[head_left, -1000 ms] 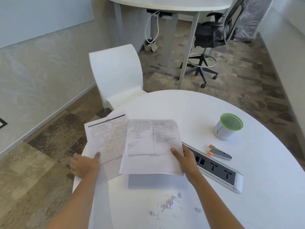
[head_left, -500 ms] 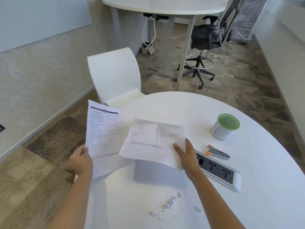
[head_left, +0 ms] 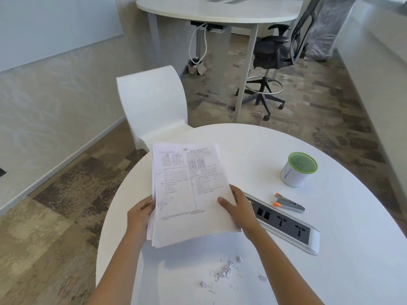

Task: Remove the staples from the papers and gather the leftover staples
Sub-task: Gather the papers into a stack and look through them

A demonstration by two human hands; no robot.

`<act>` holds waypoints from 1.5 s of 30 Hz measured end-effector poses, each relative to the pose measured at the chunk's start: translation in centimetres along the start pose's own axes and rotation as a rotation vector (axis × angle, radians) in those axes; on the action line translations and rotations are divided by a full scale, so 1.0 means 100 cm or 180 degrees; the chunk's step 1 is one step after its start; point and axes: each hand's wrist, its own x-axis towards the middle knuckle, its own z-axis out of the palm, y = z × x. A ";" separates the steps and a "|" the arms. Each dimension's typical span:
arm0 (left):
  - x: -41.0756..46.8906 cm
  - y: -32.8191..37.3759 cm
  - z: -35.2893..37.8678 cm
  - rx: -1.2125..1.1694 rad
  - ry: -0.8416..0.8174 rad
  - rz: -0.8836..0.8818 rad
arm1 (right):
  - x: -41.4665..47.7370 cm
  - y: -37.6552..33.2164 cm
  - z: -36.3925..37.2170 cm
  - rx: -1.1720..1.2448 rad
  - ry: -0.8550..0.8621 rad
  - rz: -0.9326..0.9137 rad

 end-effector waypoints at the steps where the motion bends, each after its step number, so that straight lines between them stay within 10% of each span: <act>1: 0.002 -0.004 -0.001 -0.0025 -0.0032 -0.0089 | -0.001 0.002 0.001 -0.0245 0.0119 -0.0013; 15: -0.004 -0.020 0.009 0.0496 -0.0403 -0.0912 | -0.008 0.041 0.017 -0.0221 -0.0064 0.0720; 23: -0.020 -0.022 0.032 0.1864 -0.0332 0.0293 | -0.007 0.035 0.032 -0.1073 0.0051 0.0575; 31: -0.039 0.018 0.035 0.0584 -0.0332 0.1805 | -0.013 -0.019 0.025 0.0325 0.0572 -0.0522; 45: -0.053 0.026 0.032 0.0383 -0.0433 0.1829 | -0.021 -0.019 0.009 0.0900 0.0101 -0.0351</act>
